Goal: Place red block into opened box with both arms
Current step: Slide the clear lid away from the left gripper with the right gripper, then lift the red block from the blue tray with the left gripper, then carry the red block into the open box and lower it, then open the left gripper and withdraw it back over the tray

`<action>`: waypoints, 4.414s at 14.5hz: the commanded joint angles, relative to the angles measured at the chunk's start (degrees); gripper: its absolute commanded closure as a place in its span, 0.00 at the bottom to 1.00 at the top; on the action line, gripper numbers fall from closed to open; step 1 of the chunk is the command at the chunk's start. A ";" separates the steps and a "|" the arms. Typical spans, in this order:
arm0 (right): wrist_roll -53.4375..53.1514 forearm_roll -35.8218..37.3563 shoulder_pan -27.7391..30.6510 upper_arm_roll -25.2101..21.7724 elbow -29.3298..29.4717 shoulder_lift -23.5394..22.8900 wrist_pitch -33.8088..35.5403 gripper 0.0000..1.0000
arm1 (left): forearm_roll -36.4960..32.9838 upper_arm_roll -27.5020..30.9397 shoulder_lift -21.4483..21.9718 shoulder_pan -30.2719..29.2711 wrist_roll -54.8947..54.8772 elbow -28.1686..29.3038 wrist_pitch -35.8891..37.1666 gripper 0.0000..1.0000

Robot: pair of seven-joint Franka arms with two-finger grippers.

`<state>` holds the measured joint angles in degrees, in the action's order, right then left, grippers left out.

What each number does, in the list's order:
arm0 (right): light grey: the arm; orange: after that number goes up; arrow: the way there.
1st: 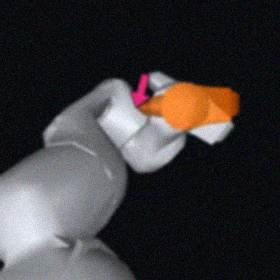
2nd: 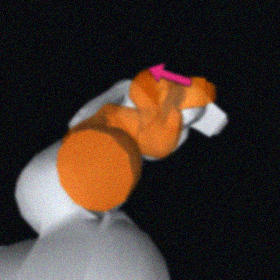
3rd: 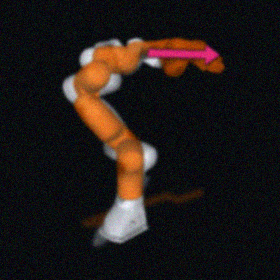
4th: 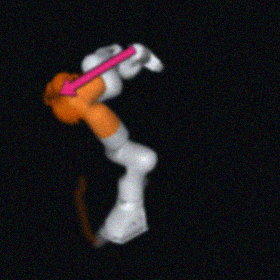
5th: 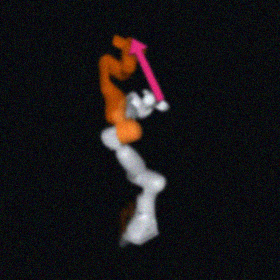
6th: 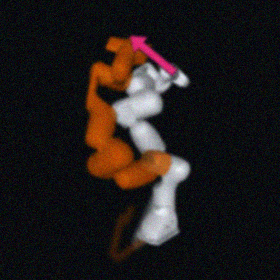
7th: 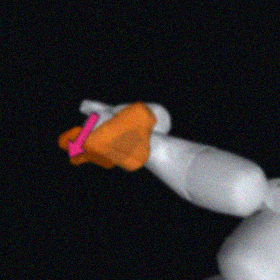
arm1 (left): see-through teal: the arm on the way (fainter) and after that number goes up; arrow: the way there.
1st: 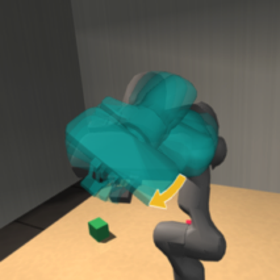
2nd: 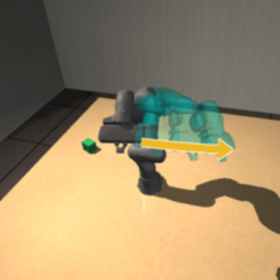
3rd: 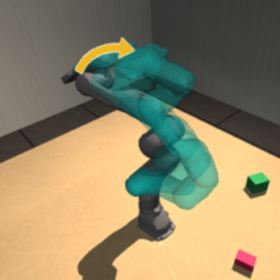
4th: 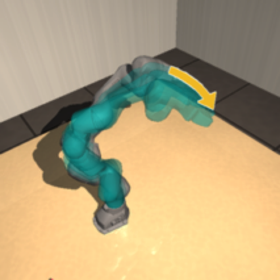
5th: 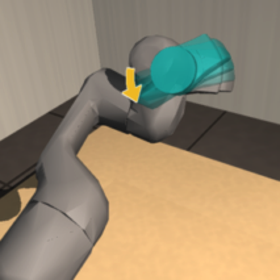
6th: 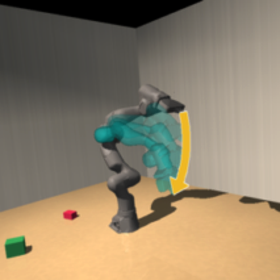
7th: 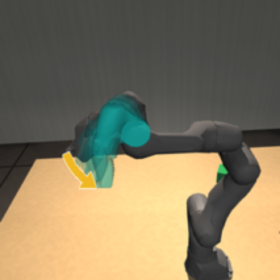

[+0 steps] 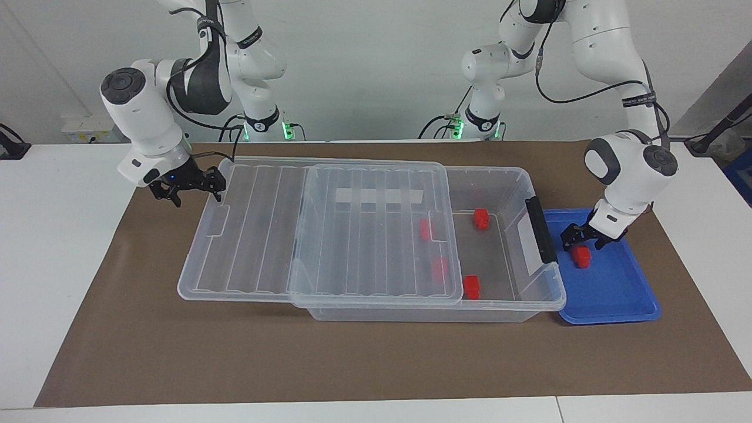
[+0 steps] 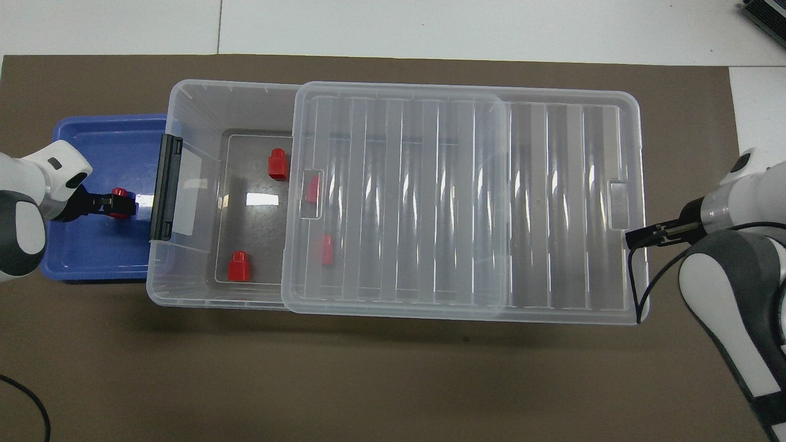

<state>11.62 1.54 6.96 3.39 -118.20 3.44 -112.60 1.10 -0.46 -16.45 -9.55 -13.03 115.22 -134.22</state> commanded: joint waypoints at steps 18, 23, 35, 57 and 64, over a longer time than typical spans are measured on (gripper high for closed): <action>1.22 0.92 2.36 0.13 3.22 1.13 0.45 0.00 | 0.39 -0.86 2.21 1.98 1.94 -21.58 30.81 0.94; -10.89 1.10 -0.88 0.75 9.72 0.52 3.86 0.00 | 0.57 -1.04 3.87 8.56 14.84 -31.63 45.19 0.93; -23.02 1.63 -4.50 0.83 30.19 -4.56 20.99 0.00 | 0.31 -1.30 10.56 22.64 31.84 -4.59 11.12 0.94; -23.22 0.04 -4.41 0.75 24.15 -1.59 24.53 0.00 | -3.73 -1.04 1.07 26.77 37.37 1.77 -6.59 0.32; -19.10 0.04 -3.71 0.66 22.31 -1.24 19.99 0.03 | -4.09 -0.77 7.22 26.42 36.85 -14.37 24.22 0.19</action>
<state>-10.30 2.80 2.09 3.88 -92.69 0.45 -88.79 -1.56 -1.60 -10.93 16.98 23.64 107.12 -120.22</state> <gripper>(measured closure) 0.004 0.229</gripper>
